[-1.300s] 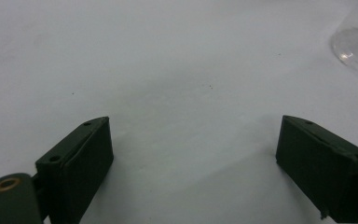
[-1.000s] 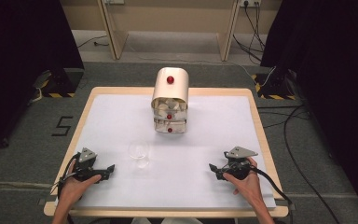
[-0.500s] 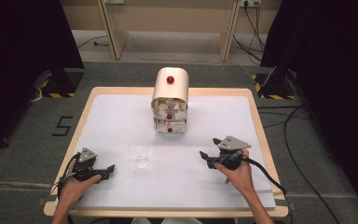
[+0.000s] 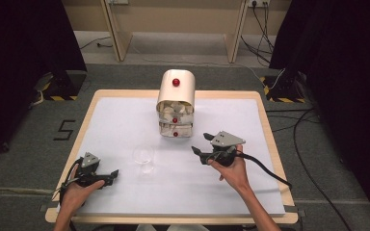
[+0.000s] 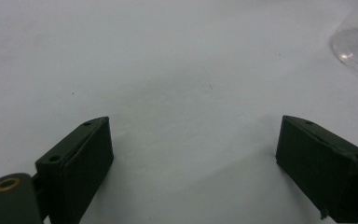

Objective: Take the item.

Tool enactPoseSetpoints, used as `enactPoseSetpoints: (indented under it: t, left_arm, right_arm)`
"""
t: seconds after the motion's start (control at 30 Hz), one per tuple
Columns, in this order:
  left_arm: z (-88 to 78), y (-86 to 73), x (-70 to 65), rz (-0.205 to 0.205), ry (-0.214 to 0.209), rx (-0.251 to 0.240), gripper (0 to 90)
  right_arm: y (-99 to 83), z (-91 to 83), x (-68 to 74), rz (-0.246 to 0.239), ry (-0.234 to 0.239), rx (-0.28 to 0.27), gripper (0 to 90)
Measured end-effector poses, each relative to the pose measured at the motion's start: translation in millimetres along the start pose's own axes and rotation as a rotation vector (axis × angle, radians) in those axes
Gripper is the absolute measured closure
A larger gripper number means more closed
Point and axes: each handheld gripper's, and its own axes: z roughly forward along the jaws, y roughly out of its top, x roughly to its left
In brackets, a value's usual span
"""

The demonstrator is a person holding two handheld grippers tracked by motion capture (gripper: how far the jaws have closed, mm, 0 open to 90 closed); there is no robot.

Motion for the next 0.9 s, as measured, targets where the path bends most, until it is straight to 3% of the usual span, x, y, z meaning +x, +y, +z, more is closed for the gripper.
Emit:
enactPoseSetpoints:
  t: [0.07, 0.23, 0.37, 0.9]
  left_arm:
    - [0.0, 0.0, 0.1, -0.001, -0.001, 0.0, 9.8]
    - [0.0, 0.0, 0.1, -0.001, -0.001, 0.0, 9.8]
    - [0.0, 0.0, 0.1, -0.001, -0.001, 0.0, 9.8]
    - [0.0, 0.0, 0.0, 0.0, 0.0, 0.0, 9.7]
  right_arm:
    - [2.4, 3.2, 0.4, 0.015, 0.017, -0.007, 35.5]
    - [10.4, 11.0, 2.6, -0.002, 0.025, -0.007, 36.6]
    - [17.2, 16.0, 3.6, -0.023, 0.021, -0.007, 36.6]
    - [46.9, 30.1, -2.6, -0.021, 0.019, -0.068, 42.1]
